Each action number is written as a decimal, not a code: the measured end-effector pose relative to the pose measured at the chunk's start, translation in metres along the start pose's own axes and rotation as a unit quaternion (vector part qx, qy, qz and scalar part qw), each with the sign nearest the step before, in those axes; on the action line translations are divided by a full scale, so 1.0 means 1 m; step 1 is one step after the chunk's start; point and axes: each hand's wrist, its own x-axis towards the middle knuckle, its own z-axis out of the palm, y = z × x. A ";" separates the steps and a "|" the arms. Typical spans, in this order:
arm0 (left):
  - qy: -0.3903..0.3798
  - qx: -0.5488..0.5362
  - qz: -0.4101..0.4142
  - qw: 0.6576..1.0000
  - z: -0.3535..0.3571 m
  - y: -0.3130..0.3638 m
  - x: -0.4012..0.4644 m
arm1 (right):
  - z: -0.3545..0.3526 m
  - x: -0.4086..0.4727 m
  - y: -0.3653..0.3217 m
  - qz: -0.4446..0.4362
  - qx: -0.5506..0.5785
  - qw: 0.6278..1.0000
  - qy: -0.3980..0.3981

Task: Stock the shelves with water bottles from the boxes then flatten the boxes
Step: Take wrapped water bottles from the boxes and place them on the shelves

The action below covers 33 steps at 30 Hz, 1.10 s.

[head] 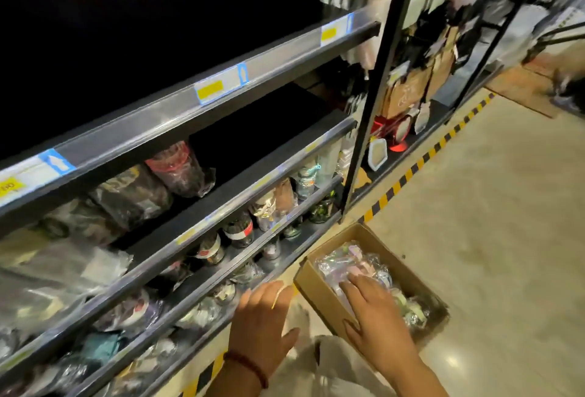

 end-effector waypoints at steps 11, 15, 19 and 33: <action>-0.061 -0.017 0.132 0.989 0.020 0.036 -0.005 | 0.024 -0.113 -0.023 0.207 0.045 0.977 0.022; -0.088 -0.005 0.176 0.980 0.024 0.063 0.016 | 0.019 -0.122 -0.009 0.249 0.053 0.966 0.035; -0.112 0.011 0.210 0.971 0.027 0.092 0.049 | 0.015 -0.121 0.018 0.280 0.071 0.956 0.043; -0.196 0.039 0.187 0.962 0.080 0.166 0.191 | 0.044 -0.063 0.170 0.355 0.134 0.925 0.005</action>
